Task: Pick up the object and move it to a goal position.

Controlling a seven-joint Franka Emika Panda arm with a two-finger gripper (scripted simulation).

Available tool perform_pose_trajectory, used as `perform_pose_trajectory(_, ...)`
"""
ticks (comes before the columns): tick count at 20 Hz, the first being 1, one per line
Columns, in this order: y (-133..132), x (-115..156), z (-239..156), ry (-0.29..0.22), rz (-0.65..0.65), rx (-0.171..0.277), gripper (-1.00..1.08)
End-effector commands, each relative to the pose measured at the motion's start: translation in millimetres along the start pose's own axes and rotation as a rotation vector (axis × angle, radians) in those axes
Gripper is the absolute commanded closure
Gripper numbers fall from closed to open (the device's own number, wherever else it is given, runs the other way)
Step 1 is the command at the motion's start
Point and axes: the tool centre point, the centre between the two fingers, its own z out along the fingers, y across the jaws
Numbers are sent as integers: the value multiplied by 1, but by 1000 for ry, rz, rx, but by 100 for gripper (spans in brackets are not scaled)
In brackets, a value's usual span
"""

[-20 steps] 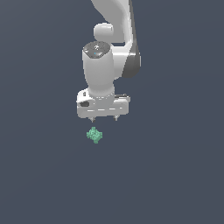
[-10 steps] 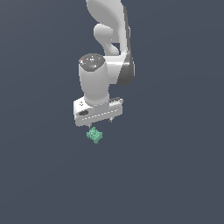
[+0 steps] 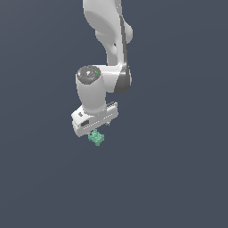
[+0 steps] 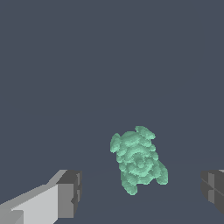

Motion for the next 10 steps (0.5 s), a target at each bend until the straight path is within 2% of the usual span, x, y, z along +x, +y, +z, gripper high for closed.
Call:
perform_pose_trajectory(1, 4, -3, 8, -4, -67, 2, -92)
perform_pose_trajectory(10, 13, -12, 29, -13, -252, 13, -92)
